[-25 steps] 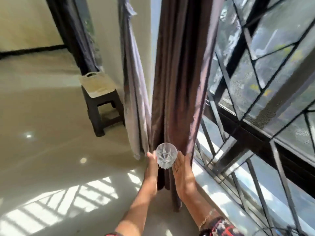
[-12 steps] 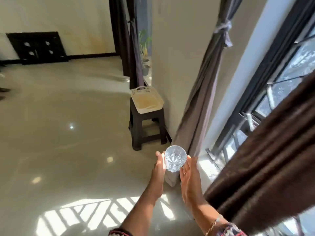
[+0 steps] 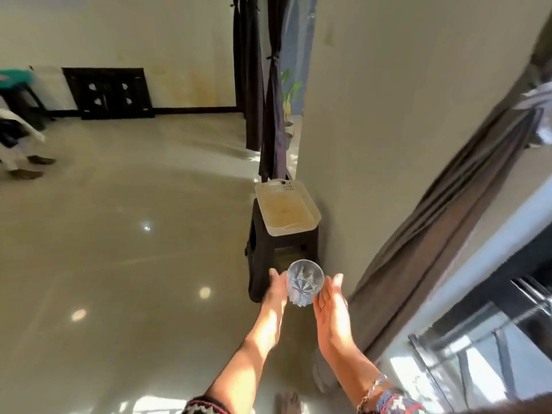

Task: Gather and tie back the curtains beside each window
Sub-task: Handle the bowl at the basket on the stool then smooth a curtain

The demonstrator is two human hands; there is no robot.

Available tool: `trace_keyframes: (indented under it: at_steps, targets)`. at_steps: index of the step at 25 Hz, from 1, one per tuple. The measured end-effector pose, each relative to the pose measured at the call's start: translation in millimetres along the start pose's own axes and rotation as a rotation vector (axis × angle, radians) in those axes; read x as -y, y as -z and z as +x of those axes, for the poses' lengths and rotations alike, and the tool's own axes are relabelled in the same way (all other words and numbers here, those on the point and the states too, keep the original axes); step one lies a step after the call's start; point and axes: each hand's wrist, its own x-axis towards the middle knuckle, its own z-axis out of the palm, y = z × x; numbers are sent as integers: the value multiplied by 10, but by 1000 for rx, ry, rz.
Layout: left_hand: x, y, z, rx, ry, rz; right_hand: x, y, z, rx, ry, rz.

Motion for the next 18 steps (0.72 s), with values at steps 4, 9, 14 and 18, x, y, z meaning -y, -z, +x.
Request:
trace_keyframes:
  at_steps: [4,9,14,18]
  targets:
    - [-423,9,792,-6,-57,-69,212,-284,880,65,38,-85]
    - [-875,140,1736,-60,-38,-107,401,-671,1858,33,34,-130]
    - [-1058,362,2561,-84,7,-95,312,-968,2686,-93,-22,-49]
    - [-1142,538,3297,-93,51,-44,129,-1122,3404,-241,-60,-17]
